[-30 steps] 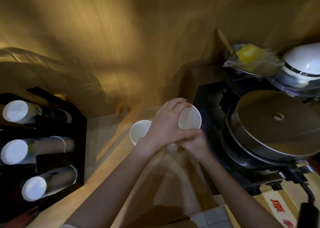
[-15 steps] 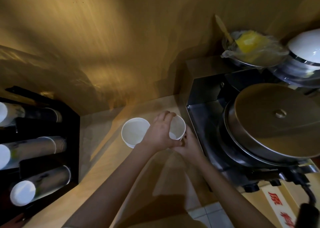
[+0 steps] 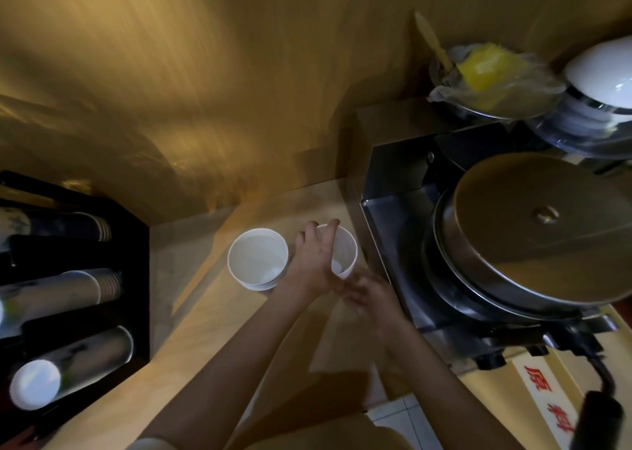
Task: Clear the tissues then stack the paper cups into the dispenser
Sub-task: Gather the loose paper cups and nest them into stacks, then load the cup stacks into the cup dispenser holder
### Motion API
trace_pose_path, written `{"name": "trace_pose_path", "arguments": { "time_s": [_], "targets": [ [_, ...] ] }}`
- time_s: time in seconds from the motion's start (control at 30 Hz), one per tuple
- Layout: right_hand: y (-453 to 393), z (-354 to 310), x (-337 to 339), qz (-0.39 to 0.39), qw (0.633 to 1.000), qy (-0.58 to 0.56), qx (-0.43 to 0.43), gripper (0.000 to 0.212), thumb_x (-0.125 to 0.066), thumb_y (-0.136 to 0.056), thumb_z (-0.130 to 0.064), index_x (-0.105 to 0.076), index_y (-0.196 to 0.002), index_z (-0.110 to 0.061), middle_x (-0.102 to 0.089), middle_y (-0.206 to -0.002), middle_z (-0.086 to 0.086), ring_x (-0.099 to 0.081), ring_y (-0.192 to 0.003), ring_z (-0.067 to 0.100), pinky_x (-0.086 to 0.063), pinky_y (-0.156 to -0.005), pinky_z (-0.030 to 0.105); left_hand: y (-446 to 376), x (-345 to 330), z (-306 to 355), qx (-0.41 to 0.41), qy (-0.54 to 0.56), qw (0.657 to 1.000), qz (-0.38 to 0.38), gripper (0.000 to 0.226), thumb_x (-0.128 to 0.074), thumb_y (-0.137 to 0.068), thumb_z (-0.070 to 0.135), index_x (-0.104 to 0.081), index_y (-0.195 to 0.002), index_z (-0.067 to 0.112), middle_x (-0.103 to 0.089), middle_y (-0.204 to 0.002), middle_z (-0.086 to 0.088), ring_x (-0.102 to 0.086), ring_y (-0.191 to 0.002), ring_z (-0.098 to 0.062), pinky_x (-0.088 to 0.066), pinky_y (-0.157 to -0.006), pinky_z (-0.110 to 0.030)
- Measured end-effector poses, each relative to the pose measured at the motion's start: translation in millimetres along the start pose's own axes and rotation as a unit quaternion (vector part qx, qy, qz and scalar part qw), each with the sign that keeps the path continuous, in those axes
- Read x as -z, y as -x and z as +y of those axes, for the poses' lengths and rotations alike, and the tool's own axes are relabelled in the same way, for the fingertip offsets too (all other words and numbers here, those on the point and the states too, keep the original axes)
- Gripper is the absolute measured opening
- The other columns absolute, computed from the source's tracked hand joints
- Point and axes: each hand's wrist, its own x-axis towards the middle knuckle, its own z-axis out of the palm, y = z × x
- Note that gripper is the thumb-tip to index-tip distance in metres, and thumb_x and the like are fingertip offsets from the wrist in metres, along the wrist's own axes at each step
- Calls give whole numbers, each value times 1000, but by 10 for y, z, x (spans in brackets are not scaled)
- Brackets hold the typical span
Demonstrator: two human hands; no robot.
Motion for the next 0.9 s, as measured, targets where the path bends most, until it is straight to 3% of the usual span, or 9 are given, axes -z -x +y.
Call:
{"name": "trace_pose_path", "arguments": {
  "time_s": [0.07,0.13,0.2,0.3,0.43,0.5,0.67,0.77,0.9],
  "targets": [
    [29,-2,0,7,986,-116,-120,26,-37,-93,-9,-49,-108,8,-46,-122,40,-49,-116,46,-48,-82,39,20,-10,1,3,2,1000,4,106,-80,-58,30,-14,-142,23,-26,-136,-17,-29,-121,-36,-36,-97,-43],
    [58,-16,-14,-2,968,-191,-163,39,-40,-95,-20,-39,-126,5,-43,-128,34,-43,-125,43,-41,-93,48,60,6,16,4,11,1000,3,105,-80,-58,30,-16,-141,24,-28,-134,-17,-31,-120,-36,-37,-96,-43],
    [87,-37,-32,-15,961,-214,-172,42,-42,-96,-25,-37,-130,-1,-48,-124,32,-50,-115,40,-44,-89,48,127,47,33,-4,17,1000,15,105,-80,-58,31,-16,-141,24,-28,-134,-17,-31,-121,-35,-38,-97,-43],
    [148,-76,-99,-29,965,-198,-167,42,-45,-93,-32,-48,-124,-5,-63,-101,26,-63,-91,35,-52,-71,47,295,162,71,-40,52,996,54,104,-80,-58,31,-17,-142,25,-29,-133,-15,-32,-121,-32,-37,-97,-39],
    [308,-176,-222,-105,963,-198,-148,47,-55,-82,-42,-70,-88,1,-75,-80,20,-73,-72,28,-59,-55,38,561,429,114,-55,93,985,135,107,-82,-53,32,-17,-138,35,-31,-130,-6,-35,-119,-24,-34,-86,-31],
    [423,-241,-335,-164,961,-182,-133,55,-53,-81,-52,-75,-84,-1,-75,-87,18,-73,-79,26,-59,-60,35,711,587,89,-54,110,977,174,107,-81,-50,35,-17,-136,38,-31,-128,-3,-36,-117,-21,-35,-85,-32],
    [754,-330,-848,-282,945,-111,-121,72,-52,-76,-62,-60,-118,-4,-68,-111,18,-69,-96,27,-58,-71,34,1155,917,-129,-36,152,946,283,104,-77,-47,48,-20,-134,41,-32,-128,1,-38,-118,-16,-36,-88,-25],
    [906,-284,-1212,-332,932,-60,-133,70,-60,-63,-64,-72,-101,-6,-74,-97,12,-72,-85,22,-57,-63,29,1428,1028,-334,-10,171,923,344,103,-78,-48,44,-22,-133,39,-30,-124,7,-36,-115,-8,-25,-87,-7],
    [1015,-103,-1674,-410,903,15,-128,62,-54,-68,-64,-72,-100,-15,-73,-104,7,-68,-97,19,-57,-73,30,1803,1113,-632,18,169,896,410,101,-79,-52,44,-23,-134,30,-27,-124,9,-31,-114,2,-21,-95,3]
  ]
}}
